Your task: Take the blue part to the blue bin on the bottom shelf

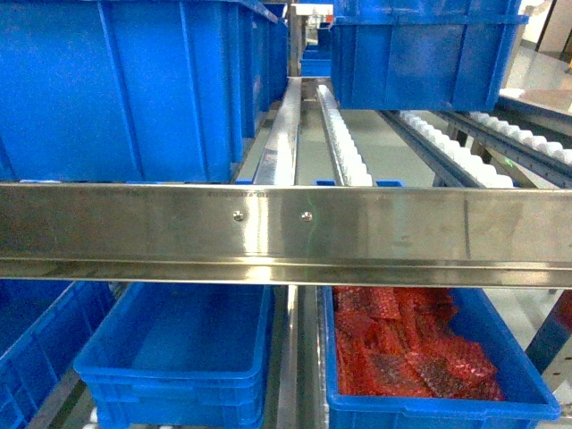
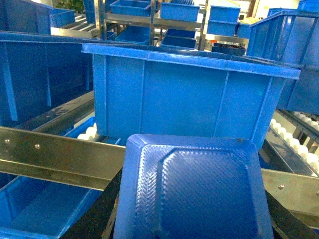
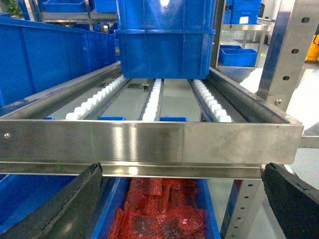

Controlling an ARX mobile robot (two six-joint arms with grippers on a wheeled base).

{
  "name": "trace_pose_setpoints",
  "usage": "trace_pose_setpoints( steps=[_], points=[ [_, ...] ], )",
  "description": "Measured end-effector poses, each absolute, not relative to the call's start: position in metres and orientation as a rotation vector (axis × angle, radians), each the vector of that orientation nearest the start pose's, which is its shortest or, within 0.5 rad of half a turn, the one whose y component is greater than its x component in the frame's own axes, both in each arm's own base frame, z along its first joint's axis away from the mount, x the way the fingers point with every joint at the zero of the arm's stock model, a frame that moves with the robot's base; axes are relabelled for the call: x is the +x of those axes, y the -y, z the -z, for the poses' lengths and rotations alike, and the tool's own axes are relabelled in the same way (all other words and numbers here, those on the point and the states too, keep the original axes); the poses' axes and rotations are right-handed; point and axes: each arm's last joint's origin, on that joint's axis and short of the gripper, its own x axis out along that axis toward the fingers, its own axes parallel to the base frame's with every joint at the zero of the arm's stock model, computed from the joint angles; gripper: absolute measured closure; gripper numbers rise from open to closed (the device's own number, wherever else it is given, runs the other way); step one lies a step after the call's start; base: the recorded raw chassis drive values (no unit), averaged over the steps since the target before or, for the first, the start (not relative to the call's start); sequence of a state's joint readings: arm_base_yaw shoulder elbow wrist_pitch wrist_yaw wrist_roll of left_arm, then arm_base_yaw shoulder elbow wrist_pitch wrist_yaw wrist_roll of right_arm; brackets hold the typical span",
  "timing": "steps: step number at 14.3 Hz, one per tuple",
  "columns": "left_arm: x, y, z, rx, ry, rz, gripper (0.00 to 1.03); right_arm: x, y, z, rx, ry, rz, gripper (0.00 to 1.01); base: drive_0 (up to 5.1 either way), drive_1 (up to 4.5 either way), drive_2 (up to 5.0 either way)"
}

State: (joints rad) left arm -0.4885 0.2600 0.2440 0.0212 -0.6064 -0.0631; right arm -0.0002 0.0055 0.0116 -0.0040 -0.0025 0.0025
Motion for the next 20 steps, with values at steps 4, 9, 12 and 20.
trace_pose_setpoints(
  steps=[4,9,12,20],
  points=[
    [0.0981,0.0335,-0.228,-0.066,0.009,-0.118,0.6,0.0973,-0.0001,-0.1668,0.002,0.003,-0.002,0.03,0.0,0.0,0.0],
    [0.0981,0.0334,-0.2284,-0.067,0.01,-0.118,0.6,0.0973,0.0,-0.1666,0.003,0.001,0.0,0.03,0.0,0.0,0.0],
    [0.0981,0.0334,-0.2281,-0.066,0.008,-0.117,0.6,0.0973,0.0,-0.1667,0.003,0.002,0.001,0.03,0.0,0.0,0.0],
    [0.0981,0.0334,-0.2281,-0.066,0.008,-0.118,0.6,0.0973,0.0,-0.1666,0.002,0.001,0.0,0.03,0.0,0.0,0.0]
  ],
)
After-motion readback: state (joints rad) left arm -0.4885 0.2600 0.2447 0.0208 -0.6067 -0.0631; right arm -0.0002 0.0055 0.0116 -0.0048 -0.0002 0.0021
